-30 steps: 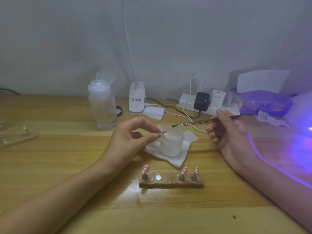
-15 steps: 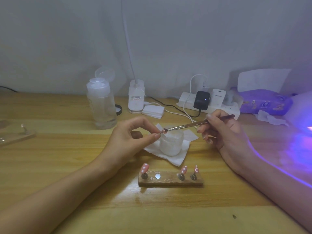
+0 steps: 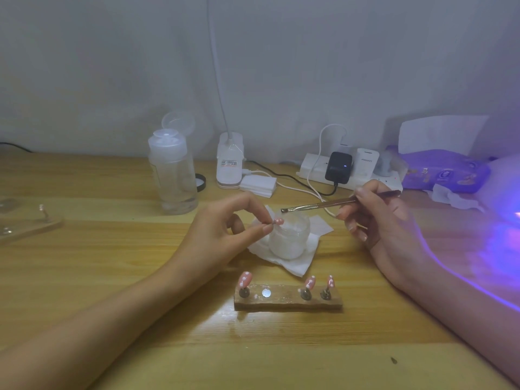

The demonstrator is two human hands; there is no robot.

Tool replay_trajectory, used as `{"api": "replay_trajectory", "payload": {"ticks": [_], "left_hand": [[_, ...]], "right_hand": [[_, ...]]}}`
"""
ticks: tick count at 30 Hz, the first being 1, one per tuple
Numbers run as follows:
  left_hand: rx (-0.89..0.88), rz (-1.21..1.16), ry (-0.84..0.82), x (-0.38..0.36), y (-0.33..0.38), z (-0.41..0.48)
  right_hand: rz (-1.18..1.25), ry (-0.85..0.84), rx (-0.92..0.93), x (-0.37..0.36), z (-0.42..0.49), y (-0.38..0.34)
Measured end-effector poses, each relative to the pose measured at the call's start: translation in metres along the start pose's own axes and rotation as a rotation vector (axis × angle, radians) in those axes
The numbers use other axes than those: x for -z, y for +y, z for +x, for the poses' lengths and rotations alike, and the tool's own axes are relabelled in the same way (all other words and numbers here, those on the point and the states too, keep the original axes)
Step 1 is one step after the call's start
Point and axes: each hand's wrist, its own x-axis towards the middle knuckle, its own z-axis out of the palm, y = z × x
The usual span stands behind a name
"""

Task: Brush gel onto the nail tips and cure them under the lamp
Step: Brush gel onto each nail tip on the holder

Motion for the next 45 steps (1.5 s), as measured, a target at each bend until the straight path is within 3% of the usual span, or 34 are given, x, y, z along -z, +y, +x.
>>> {"api": "replay_trajectory", "payload": {"ticks": [24,45], "left_hand": [[0.004,-0.079,-0.010,-0.0003,-0.0015,-0.0008],[0.145,-0.207,-0.047,0.0003,0.0036,0.0002]], "right_hand": [[-0.002,0.026,-0.006,0.0017,0.0011,0.0024],[-0.028,-0.001,-0.015,0.0011,-0.0002,0.0025]]}}
